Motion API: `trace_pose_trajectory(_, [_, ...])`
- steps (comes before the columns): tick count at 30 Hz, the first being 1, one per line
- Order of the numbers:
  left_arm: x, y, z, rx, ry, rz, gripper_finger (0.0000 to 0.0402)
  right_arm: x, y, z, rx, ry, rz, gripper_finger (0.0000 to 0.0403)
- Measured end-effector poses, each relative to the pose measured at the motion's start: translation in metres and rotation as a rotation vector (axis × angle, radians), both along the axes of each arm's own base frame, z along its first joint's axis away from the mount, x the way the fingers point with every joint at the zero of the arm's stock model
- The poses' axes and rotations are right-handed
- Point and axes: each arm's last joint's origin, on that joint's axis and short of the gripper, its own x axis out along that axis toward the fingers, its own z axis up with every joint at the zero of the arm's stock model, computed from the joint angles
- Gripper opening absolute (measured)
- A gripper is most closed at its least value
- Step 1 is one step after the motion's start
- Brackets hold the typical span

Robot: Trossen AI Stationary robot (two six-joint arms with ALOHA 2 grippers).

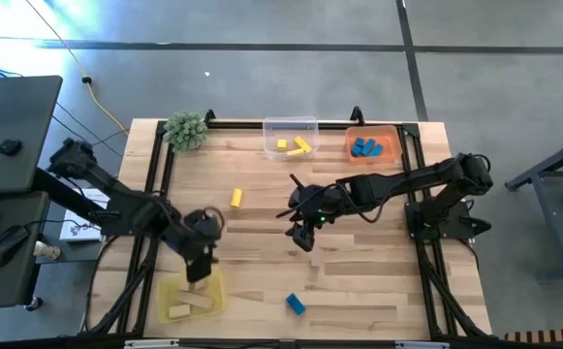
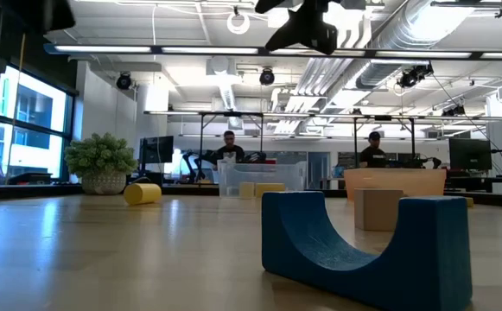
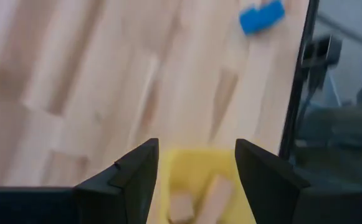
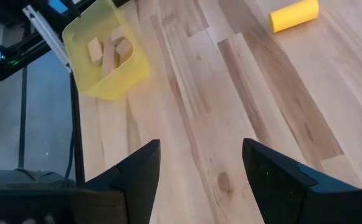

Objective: Sort & place blocks by color
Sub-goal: Put the yellow block into the transparent bin

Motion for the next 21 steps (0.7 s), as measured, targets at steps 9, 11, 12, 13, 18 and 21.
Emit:
trace_pose_trajectory(9, [-0.006,0.041,0.024,0.184,-0.173,0.052,0.0200,0.003,-0.021,0.000,-0.003,0.000,-0.073,0.0215])
trace_pose_trajectory(11, [-0.006,0.049,0.026,0.224,-0.184,0.071,0.0200,0.003,-0.026,0.000,-0.022,-0.003,-0.104,0.0215])
trace_pose_trajectory(12, [-0.005,0.054,0.027,0.246,-0.185,0.082,0.0200,0.004,-0.029,0.000,-0.031,-0.004,-0.120,0.0215])
trace_pose_trajectory(13, [-0.004,0.058,0.027,0.269,-0.184,0.096,0.0200,0.004,-0.032,0.000,-0.038,-0.004,-0.134,0.0215])
trace_pose_trajectory(18, [-0.002,0.082,0.027,0.329,-0.166,0.167,0.0200,0.004,-0.047,-0.001,-0.064,0.005,-0.198,0.0215])
trace_pose_trajectory(21, [-0.001,0.098,0.027,0.319,-0.150,0.209,0.0204,0.003,-0.056,-0.002,-0.067,0.020,-0.224,0.0215])
